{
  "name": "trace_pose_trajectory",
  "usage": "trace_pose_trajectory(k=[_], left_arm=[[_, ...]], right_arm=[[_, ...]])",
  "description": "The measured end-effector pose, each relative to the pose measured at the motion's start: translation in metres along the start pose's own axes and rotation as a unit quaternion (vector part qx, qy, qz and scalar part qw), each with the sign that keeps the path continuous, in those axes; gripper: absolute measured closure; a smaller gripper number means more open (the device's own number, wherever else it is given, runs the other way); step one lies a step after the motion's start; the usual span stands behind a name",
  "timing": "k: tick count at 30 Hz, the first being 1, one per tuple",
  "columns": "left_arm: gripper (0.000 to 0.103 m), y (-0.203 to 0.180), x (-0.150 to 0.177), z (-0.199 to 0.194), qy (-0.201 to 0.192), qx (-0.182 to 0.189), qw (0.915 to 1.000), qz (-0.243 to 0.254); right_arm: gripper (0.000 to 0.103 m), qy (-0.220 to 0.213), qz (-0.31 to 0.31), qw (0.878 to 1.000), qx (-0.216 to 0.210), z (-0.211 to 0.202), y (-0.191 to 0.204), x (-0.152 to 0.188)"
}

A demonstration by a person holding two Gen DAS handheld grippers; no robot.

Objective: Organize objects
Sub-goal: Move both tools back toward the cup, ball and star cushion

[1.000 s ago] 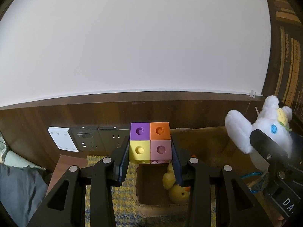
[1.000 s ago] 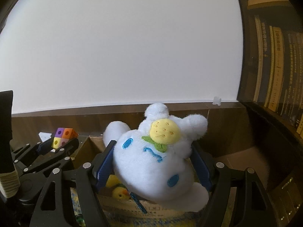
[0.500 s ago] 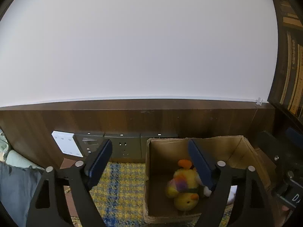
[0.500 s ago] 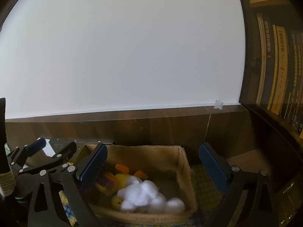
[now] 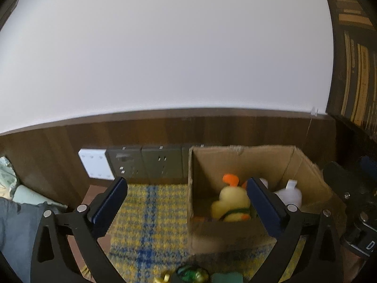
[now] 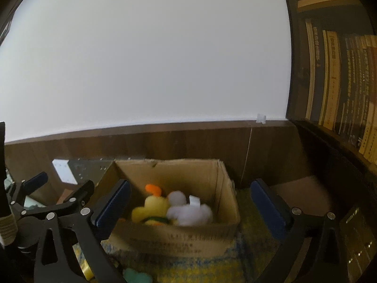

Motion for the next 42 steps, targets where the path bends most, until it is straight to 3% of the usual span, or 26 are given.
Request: trace_pose_trajectory(k=[9, 17, 42], left_arm=[[0.0, 0.031, 0.039, -0.008, 0.025, -0.028, 0.999, -0.026], [0.0, 0.048, 0.072, -0.009, 0.043, -0.051, 0.9976, -0.02], [0.0, 0.051, 0.15, -0.012, 0.116, -0.045, 0.9922, 0.013]], right_arm=[[0.001, 0.034, 0.009, 0.999, -0.013, -0.005, 0.012, 0.036], [0.001, 0.077, 0.017, 0.997, -0.026, 0.0, 0.017, 0.071], [0.001, 0.163, 0.028, 0.986, -0.032, -0.001, 0.029, 0.152]])
Point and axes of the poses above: each gripper's, at about its wrist camera, not at the fingertips, and z roughly the way its jaws point, y to its left, x to its underside, the point moved 5 cm from there along z, roughly the way its jaws point, and after that the axes turned 12 degrees about -x, right-handed, at the moved point
